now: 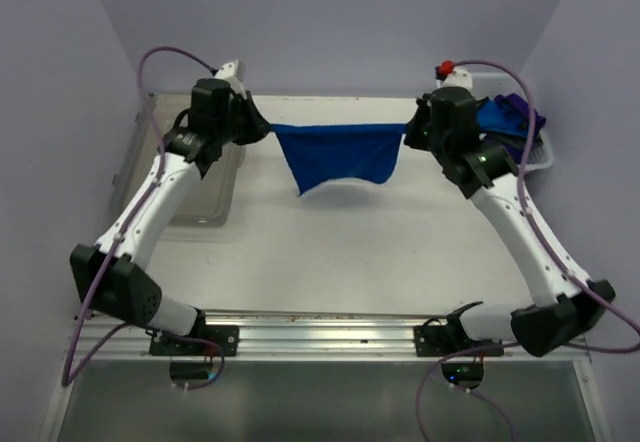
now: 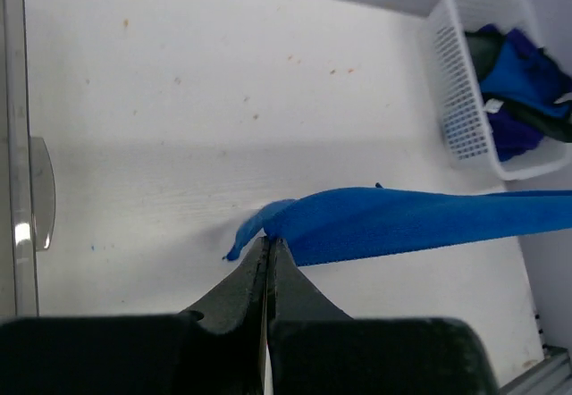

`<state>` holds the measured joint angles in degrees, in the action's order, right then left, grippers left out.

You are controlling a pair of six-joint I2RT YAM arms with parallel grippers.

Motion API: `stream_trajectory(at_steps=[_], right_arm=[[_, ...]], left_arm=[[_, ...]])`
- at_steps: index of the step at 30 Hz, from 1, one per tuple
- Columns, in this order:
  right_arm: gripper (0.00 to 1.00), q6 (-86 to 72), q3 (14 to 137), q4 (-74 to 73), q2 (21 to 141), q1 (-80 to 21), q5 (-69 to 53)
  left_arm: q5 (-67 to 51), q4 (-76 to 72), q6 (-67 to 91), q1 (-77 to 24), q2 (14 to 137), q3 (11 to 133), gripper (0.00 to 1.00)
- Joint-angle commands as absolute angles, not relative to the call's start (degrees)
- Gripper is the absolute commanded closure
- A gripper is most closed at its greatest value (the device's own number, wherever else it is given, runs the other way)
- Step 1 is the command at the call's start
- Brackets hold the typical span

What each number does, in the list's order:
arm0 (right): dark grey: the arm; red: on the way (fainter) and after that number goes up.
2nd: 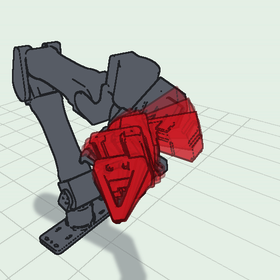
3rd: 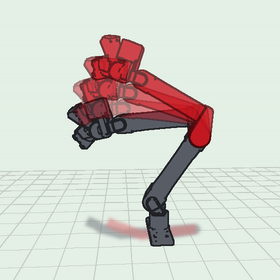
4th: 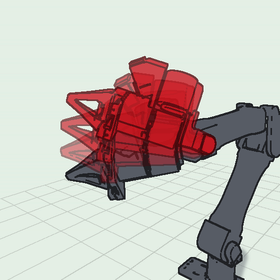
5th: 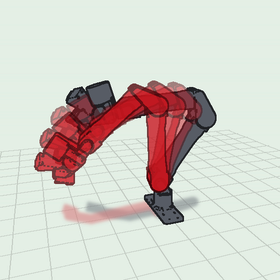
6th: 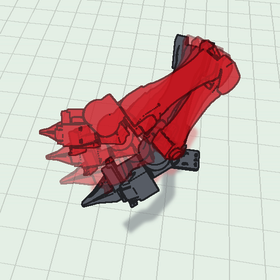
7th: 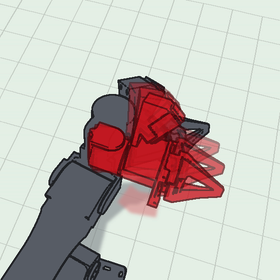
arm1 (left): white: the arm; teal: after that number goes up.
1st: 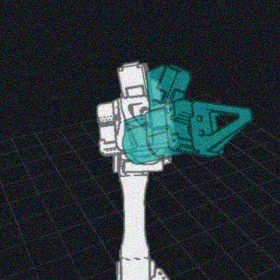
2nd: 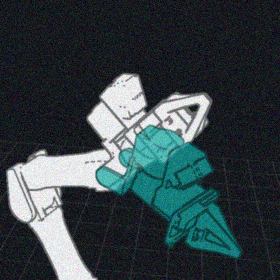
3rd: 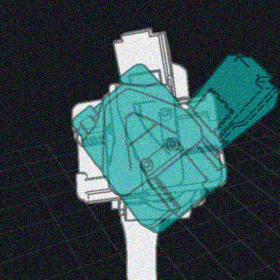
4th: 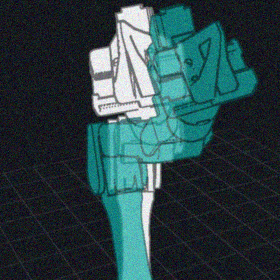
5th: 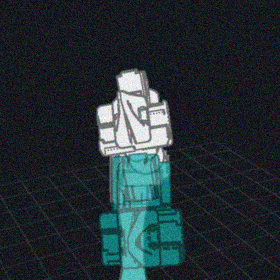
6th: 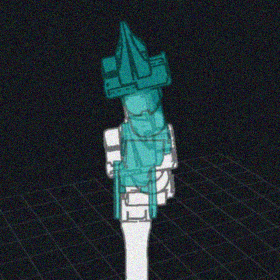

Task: Roll the towels
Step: Flatten the towel

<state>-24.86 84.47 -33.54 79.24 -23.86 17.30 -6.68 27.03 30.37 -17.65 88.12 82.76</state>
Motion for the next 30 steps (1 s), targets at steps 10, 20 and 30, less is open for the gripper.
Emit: stream_trajectory(at_steps=[10, 20, 30], right_arm=[[1.0, -18.9, 84.4, -41.3, 53.8, -23.9, 10.1], [1.0, -25.1, 86.6, -53.2, 47.2, -23.8, 7.3], [1.0, -27.2, 75.9, -48.2, 63.8, -23.7, 13.0]], left_arm=[[-13.5, 27.8, 30.8, -17.2, 58.2, 79.2, 1.0], [-15.9, 41.1, 31.6, -17.2, 48.5, 78.8, 1.0], [-11.3, 32.0, 31.7, -17.2, 67.4, 67.5, 1.0]])
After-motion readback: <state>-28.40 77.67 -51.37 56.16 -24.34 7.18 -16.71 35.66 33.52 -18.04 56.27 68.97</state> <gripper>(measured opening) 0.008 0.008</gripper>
